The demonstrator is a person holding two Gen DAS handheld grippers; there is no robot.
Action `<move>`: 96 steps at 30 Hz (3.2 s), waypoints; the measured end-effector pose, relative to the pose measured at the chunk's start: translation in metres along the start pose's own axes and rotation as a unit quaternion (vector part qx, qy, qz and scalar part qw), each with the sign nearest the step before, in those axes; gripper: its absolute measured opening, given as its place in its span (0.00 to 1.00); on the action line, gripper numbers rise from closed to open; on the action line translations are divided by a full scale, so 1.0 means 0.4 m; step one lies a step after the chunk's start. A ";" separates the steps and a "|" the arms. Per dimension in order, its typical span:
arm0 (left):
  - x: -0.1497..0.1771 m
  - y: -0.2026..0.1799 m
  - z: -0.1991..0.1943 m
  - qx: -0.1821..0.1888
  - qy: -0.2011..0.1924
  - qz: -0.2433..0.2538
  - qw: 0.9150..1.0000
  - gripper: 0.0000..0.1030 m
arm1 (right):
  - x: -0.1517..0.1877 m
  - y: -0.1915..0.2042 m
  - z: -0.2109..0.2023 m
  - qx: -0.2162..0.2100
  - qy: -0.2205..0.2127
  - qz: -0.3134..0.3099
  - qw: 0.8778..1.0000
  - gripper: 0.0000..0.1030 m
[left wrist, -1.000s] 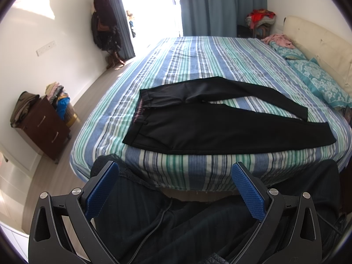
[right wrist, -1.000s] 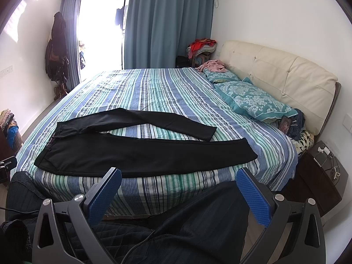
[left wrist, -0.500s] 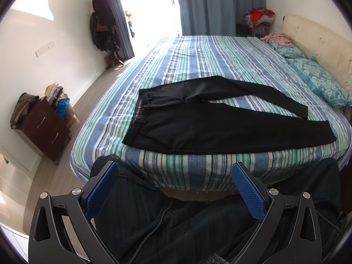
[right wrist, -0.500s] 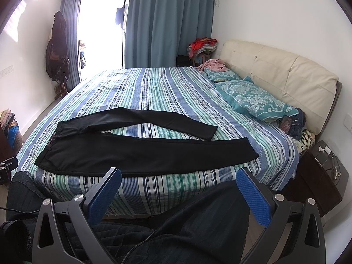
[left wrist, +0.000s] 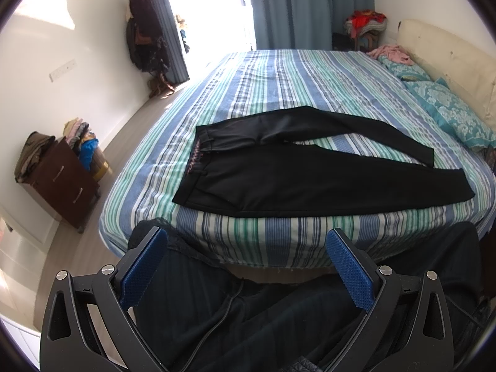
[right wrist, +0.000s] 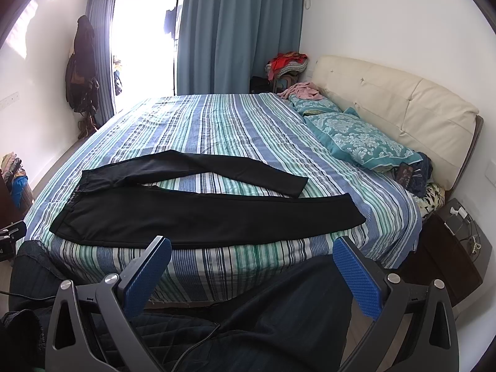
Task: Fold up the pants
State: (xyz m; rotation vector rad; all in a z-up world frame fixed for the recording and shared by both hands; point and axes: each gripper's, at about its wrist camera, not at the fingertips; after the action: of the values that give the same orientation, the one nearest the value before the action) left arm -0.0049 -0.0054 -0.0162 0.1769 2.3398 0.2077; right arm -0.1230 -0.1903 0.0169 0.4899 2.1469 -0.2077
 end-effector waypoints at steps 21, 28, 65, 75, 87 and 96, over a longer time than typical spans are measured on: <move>0.003 0.003 0.003 0.000 0.002 0.002 1.000 0.99 | 0.005 0.001 0.008 -0.003 0.008 -0.003 1.000 1.00; 0.003 0.005 0.009 -0.001 0.002 0.002 1.000 0.99 | 0.008 -0.001 0.010 -0.003 0.009 -0.004 1.000 1.00; -0.007 -0.028 0.001 0.007 0.007 0.043 0.999 0.99 | 0.009 0.022 0.017 -0.012 0.012 -0.025 1.000 1.00; -0.141 -0.131 0.069 0.047 -0.016 0.100 0.994 0.99 | -0.054 0.038 0.021 -0.066 -0.091 -0.059 0.992 1.00; -0.125 -0.224 0.241 0.085 0.075 0.086 0.990 0.99 | 0.027 -0.135 0.377 -0.167 0.112 0.188 0.961 1.00; -0.186 -0.216 0.345 0.043 0.085 0.054 0.994 0.99 | -0.125 -0.331 0.669 -0.063 0.101 0.044 0.992 1.00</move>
State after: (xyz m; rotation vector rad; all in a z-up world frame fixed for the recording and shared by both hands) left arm 0.1401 -0.0906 -0.0780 0.3420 2.5125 0.1812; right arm 0.0468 -0.4105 -0.1032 0.5501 2.3123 0.0274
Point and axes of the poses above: each gripper's, at about its wrist camera, not at the fingertips, and z roughly the way its jaws point, y to its left, x to its underside, and after that the axes turned 7 degrees about -x, right-handed
